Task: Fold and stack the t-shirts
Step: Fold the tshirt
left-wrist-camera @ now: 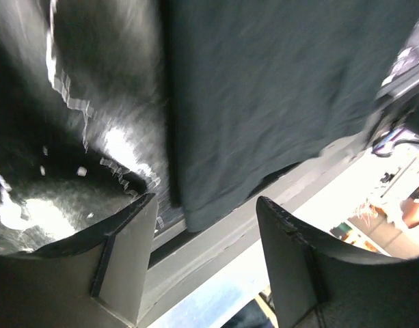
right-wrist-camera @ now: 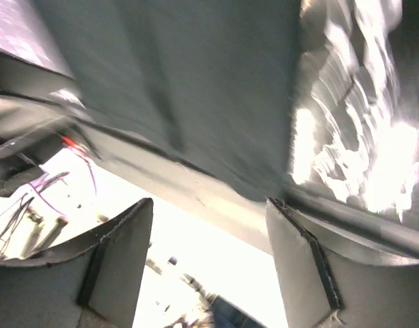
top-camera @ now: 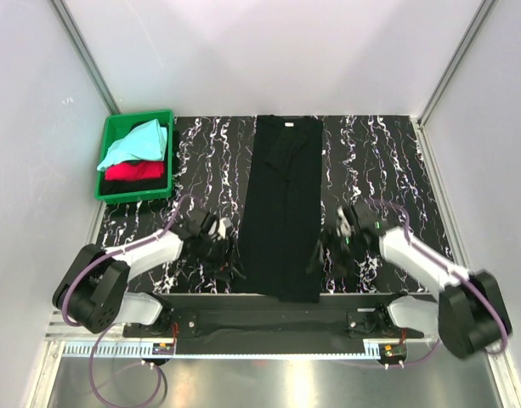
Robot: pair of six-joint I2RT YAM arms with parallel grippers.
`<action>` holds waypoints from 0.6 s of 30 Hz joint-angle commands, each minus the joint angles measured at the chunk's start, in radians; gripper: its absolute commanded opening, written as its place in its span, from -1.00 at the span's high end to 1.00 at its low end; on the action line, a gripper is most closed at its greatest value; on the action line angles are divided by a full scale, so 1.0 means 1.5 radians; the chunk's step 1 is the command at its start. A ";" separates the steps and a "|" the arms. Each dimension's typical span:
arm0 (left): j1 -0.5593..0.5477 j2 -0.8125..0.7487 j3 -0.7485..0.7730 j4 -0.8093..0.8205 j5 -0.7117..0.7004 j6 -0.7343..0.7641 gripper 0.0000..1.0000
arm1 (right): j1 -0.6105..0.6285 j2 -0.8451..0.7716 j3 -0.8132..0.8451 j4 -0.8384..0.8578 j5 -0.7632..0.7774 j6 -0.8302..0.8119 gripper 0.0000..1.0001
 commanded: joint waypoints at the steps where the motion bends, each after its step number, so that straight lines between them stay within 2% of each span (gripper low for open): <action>1: -0.017 -0.010 -0.036 0.043 0.019 -0.031 -0.26 | 0.008 -0.131 -0.131 0.079 -0.060 0.112 -0.45; 3: -0.027 -0.018 -0.049 0.043 0.007 -0.039 -0.25 | 0.008 -0.208 -0.180 0.077 -0.047 0.158 -0.35; 5: -0.032 -0.025 -0.057 0.048 -0.007 -0.046 -0.22 | 0.009 -0.240 -0.244 0.104 -0.064 0.204 -0.26; 11: -0.034 -0.018 -0.082 0.085 -0.008 -0.067 -0.15 | 0.009 -0.263 -0.301 0.117 -0.030 0.199 -0.17; 18: -0.035 -0.023 -0.113 0.091 -0.017 -0.079 -0.06 | 0.009 -0.237 -0.338 0.159 -0.018 0.211 -0.14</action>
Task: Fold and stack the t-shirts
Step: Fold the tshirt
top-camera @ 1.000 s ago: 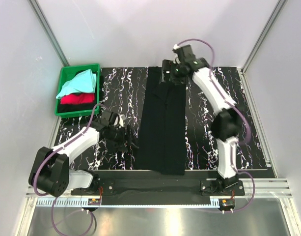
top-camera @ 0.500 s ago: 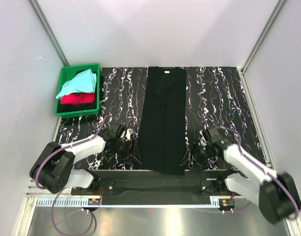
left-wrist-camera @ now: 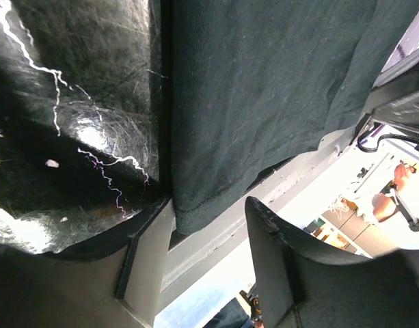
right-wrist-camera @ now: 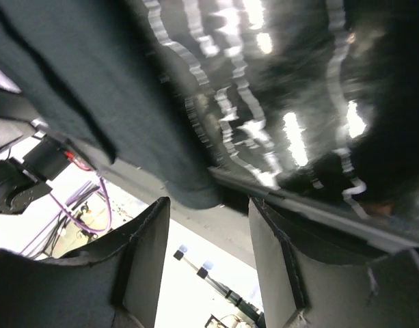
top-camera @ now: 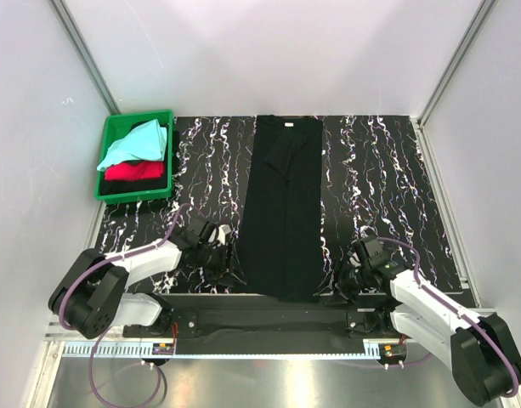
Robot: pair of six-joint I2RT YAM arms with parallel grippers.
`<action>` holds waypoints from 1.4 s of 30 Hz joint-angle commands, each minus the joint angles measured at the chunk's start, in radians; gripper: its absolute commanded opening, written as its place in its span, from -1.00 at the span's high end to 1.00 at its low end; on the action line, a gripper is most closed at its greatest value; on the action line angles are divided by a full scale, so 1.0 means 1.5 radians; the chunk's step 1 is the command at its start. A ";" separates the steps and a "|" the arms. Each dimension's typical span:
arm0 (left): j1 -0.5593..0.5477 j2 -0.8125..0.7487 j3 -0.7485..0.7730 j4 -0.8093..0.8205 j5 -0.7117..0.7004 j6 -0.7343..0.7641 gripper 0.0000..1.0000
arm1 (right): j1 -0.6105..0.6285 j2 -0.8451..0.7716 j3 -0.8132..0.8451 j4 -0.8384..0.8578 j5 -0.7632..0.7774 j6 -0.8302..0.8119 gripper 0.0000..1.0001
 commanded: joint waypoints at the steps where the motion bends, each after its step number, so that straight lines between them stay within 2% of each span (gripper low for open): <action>1: -0.004 -0.003 -0.035 0.008 -0.042 -0.002 -0.05 | 0.003 0.007 -0.015 0.047 0.017 0.025 -0.12; 4: -0.007 -0.006 -0.040 0.010 -0.048 -0.011 -0.03 | 0.003 0.016 -0.010 0.054 0.029 0.031 -0.11; 12: -0.006 -0.011 -0.040 0.019 -0.048 -0.020 0.05 | 0.003 0.135 0.007 0.148 0.004 0.038 -0.06; 15: -0.007 -0.009 -0.039 0.021 -0.046 -0.021 0.09 | 0.003 0.160 0.007 0.162 -0.005 0.037 0.06; 19: -0.007 -0.010 -0.038 0.024 -0.043 -0.026 0.17 | 0.004 0.140 0.001 0.165 -0.014 0.043 0.18; 20: -0.006 -0.012 -0.038 0.025 -0.042 -0.027 0.22 | 0.003 0.130 0.000 0.164 -0.015 0.047 0.24; 22: -0.006 -0.013 -0.036 0.025 -0.038 -0.027 0.34 | 0.003 0.114 -0.003 0.165 -0.027 0.057 0.60; 23: -0.007 -0.014 -0.033 0.027 -0.034 -0.029 0.51 | 0.003 0.109 -0.004 0.163 -0.031 0.062 0.83; 25: -0.008 -0.019 -0.029 0.028 -0.018 -0.036 0.72 | 0.002 0.080 -0.003 0.161 -0.046 0.075 1.00; 26: -0.008 -0.026 -0.021 0.028 -0.013 -0.038 0.90 | 0.004 0.066 -0.001 0.158 -0.049 0.081 1.00; 27: -0.008 -0.029 -0.014 0.023 -0.006 -0.038 0.98 | 0.003 0.052 0.006 0.152 -0.044 0.088 1.00; 30: -0.008 -0.039 0.030 -0.016 -0.008 -0.030 1.00 | 0.002 0.011 0.047 0.126 -0.025 0.108 1.00; 33: -0.001 -0.040 0.094 -0.045 -0.012 -0.033 1.00 | 0.002 0.023 0.113 0.112 -0.003 0.112 1.00; 36: 0.023 -0.008 0.175 -0.046 -0.010 -0.047 1.00 | -0.012 0.099 0.206 0.097 0.009 0.075 1.00; 39: 0.051 0.049 0.284 -0.046 -0.017 -0.038 1.00 | -0.062 0.219 0.301 0.080 -0.001 0.012 1.00; 42: 0.075 0.162 0.391 -0.047 -0.003 -0.025 1.00 | -0.122 0.329 0.407 0.055 -0.003 -0.046 1.00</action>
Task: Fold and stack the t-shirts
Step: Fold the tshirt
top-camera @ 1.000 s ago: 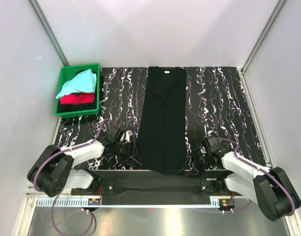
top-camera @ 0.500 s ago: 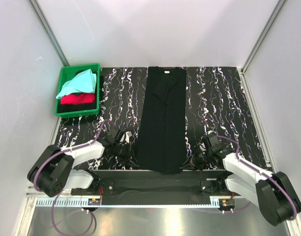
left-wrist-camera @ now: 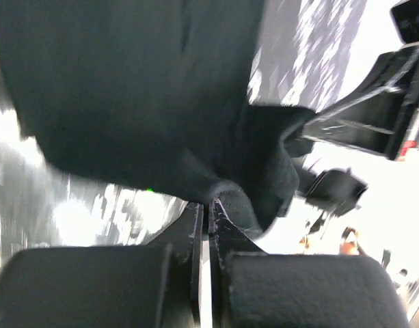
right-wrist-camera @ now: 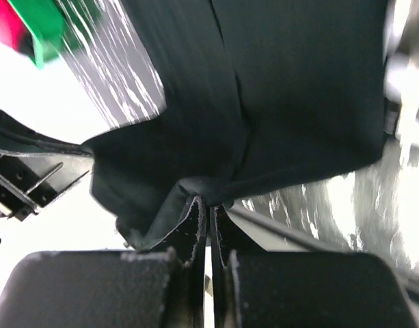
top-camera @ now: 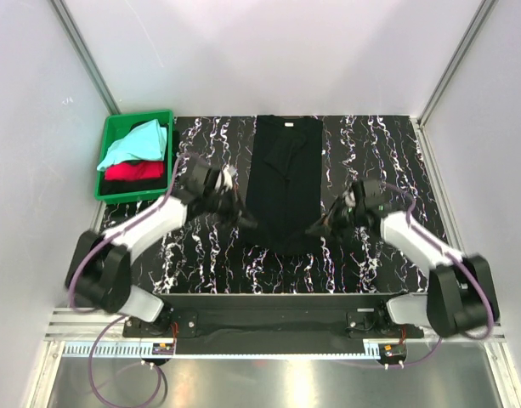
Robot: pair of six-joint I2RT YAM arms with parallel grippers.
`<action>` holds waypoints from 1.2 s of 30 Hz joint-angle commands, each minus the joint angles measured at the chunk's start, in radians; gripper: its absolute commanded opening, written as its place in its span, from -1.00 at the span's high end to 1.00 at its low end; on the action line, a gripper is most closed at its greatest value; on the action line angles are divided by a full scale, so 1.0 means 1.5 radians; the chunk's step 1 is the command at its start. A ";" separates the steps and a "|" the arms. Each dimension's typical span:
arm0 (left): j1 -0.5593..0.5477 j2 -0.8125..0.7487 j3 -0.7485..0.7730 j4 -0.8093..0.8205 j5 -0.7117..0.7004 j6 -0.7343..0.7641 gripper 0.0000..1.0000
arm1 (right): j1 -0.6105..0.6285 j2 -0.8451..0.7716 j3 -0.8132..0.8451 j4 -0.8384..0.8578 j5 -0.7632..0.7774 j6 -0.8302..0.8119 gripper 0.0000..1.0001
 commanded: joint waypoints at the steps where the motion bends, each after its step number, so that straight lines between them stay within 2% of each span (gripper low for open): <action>1: 0.030 0.124 0.126 0.010 0.010 0.012 1.00 | -0.058 0.110 0.114 -0.032 0.009 -0.098 1.00; 5: 0.049 0.243 0.242 0.010 0.025 0.008 1.00 | -0.121 0.236 0.270 -0.072 0.000 -0.158 1.00; 8: 0.066 0.311 0.317 0.011 0.025 -0.001 1.00 | -0.137 0.322 0.365 -0.087 -0.018 -0.190 1.00; 17: 0.117 0.426 0.452 0.019 0.018 -0.026 1.00 | -0.166 0.513 0.573 -0.148 -0.049 -0.242 1.00; 26: 0.136 0.504 0.521 0.024 0.036 -0.050 1.00 | -0.171 0.597 0.666 -0.167 -0.058 -0.244 1.00; 33: 0.138 0.536 0.542 0.026 0.045 -0.050 0.99 | -0.175 0.623 0.679 -0.170 -0.060 -0.248 0.99; 36: 0.138 0.545 0.561 0.026 0.038 -0.041 0.92 | -0.180 0.642 0.696 -0.172 -0.059 -0.246 0.94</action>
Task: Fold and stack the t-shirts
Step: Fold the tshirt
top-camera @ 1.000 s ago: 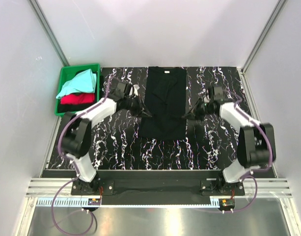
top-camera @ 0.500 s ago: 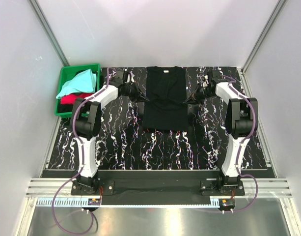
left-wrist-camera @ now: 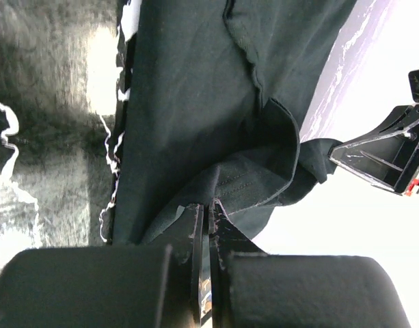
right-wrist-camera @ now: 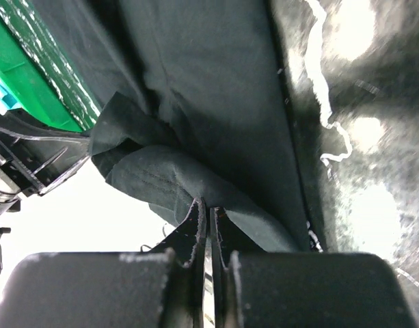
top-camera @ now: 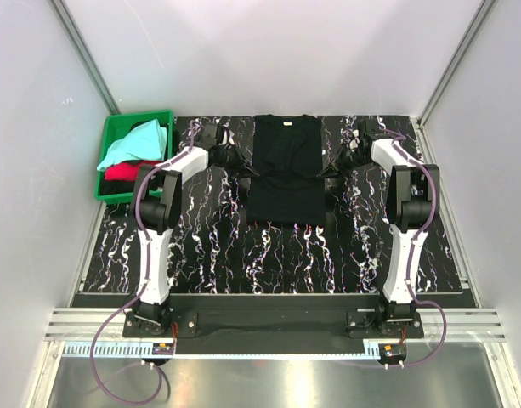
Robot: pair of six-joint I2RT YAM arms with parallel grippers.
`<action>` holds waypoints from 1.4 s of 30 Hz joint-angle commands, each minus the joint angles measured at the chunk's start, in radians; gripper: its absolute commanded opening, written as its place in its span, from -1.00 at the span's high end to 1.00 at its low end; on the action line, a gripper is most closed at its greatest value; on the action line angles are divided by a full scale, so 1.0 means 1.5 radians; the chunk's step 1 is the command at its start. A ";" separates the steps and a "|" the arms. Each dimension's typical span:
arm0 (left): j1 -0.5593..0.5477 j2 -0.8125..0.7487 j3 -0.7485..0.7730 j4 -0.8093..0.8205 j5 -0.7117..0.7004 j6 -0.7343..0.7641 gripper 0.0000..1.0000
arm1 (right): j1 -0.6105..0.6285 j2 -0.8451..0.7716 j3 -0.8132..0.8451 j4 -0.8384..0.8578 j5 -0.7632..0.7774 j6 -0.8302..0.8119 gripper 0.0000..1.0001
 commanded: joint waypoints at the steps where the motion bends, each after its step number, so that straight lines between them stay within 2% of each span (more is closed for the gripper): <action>1: 0.005 0.009 0.056 0.017 0.021 0.001 0.87 | -0.010 0.022 0.043 -0.004 -0.019 -0.012 0.90; 4: 0.009 0.033 0.111 -0.006 0.001 0.035 0.49 | -0.021 0.058 0.094 -0.003 -0.010 -0.010 0.57; 5: 0.012 0.041 0.137 -0.057 -0.034 0.080 0.39 | -0.034 0.071 0.139 -0.003 -0.002 -0.010 0.47; 6: 0.020 0.051 0.193 -0.086 -0.051 0.101 0.30 | -0.047 0.100 0.164 -0.003 0.001 -0.011 0.24; 7: 0.026 0.057 0.215 -0.111 -0.063 0.120 0.04 | -0.063 0.113 0.192 -0.010 -0.001 -0.007 0.18; 8: 0.031 0.050 0.228 -0.135 -0.079 0.143 -0.08 | -0.075 0.123 0.237 -0.015 -0.011 -0.002 0.14; 11: 0.046 -0.031 0.201 -0.143 -0.118 0.188 -0.25 | -0.089 0.108 0.290 -0.065 0.005 -0.016 -0.07; 12: 0.043 -0.052 0.165 -0.142 -0.118 0.195 -0.25 | -0.088 0.080 0.290 -0.079 0.006 -0.040 -0.09; 15: 0.018 -0.128 0.074 -0.094 -0.061 0.205 -0.18 | -0.069 -0.011 0.182 -0.067 -0.018 -0.041 -0.09; 16: 0.008 -0.154 0.047 -0.073 -0.040 0.197 -0.11 | -0.057 -0.035 0.102 -0.027 -0.027 -0.039 -0.08; 20: -0.052 -0.200 -0.106 0.073 0.015 0.167 -0.04 | 0.033 -0.128 -0.062 0.075 -0.019 -0.030 -0.05; 25: -0.085 -0.192 -0.181 0.139 0.052 0.119 0.14 | 0.085 -0.178 -0.239 0.191 -0.061 0.044 0.31; 28: -0.087 -0.190 -0.228 0.152 0.067 0.116 0.20 | 0.092 -0.157 -0.274 0.213 -0.117 0.048 0.61; 30: -0.087 -0.189 -0.272 0.163 0.074 0.117 0.21 | 0.093 -0.137 -0.282 0.214 -0.142 0.035 0.73; 37: -0.068 -0.175 -0.374 0.155 0.051 0.196 0.25 | 0.081 -0.109 -0.338 0.213 -0.131 -0.008 0.77; 42: -0.040 -0.205 -0.405 0.093 0.035 0.258 0.27 | 0.001 -0.143 -0.406 0.198 -0.075 -0.018 0.78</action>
